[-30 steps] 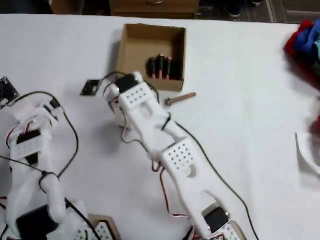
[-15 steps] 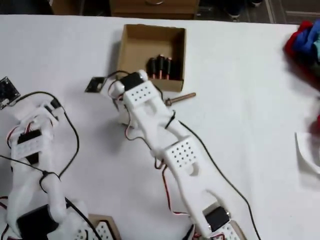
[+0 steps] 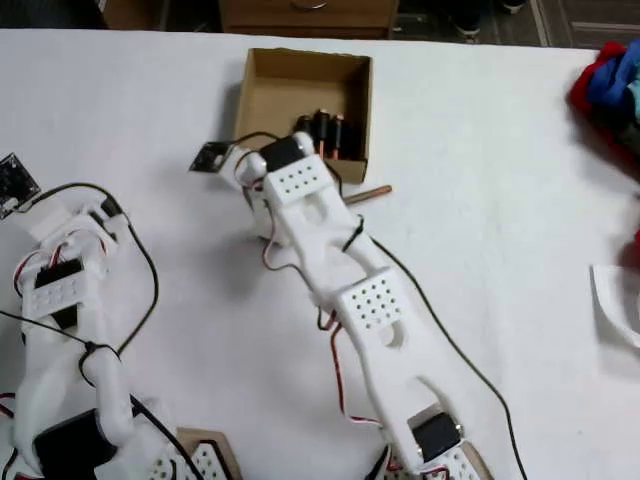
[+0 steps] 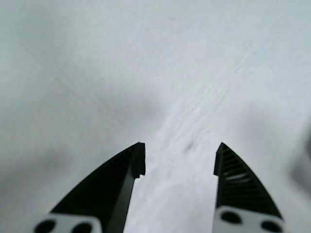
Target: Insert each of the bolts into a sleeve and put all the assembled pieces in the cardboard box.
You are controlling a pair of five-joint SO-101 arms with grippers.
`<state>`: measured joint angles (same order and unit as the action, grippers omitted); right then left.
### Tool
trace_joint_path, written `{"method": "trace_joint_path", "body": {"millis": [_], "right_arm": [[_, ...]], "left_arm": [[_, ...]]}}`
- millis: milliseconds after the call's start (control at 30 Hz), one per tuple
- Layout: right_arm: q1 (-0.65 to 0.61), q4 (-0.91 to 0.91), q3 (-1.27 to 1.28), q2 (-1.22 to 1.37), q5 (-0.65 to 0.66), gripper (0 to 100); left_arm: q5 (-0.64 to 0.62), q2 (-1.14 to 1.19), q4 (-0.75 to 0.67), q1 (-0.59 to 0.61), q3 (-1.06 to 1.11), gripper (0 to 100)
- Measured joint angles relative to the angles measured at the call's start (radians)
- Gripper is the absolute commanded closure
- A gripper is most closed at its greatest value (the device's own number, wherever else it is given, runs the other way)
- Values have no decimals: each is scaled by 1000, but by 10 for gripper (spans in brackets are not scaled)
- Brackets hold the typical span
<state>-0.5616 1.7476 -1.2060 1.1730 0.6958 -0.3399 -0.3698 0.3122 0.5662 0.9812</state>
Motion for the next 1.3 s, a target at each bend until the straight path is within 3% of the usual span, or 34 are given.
{"method": "trace_joint_path", "body": {"millis": [233,333,433,700,867,1000,1133,1300], "right_arm": [[-12,0,103,-12,2,794],[-14,2,115,-12,2,847],[-12,2,115,-12,2,993],[20,0,112,-14,-3,977],[92,3,187,-127,-170,977],[245,5,388,-371,-239,977],[374,-11,726,-758,-229,977],[629,-216,1269,-1286,-155,977]], "left_arm": [[0,0,0,-2,0,752],[0,0,0,-2,0,752],[0,0,0,-2,0,752],[0,0,0,-2,0,752],[0,2,35,-40,-9,752],[86,3,138,-133,-80,752],[176,38,287,-296,-183,752],[316,219,499,-554,-425,752]]}}
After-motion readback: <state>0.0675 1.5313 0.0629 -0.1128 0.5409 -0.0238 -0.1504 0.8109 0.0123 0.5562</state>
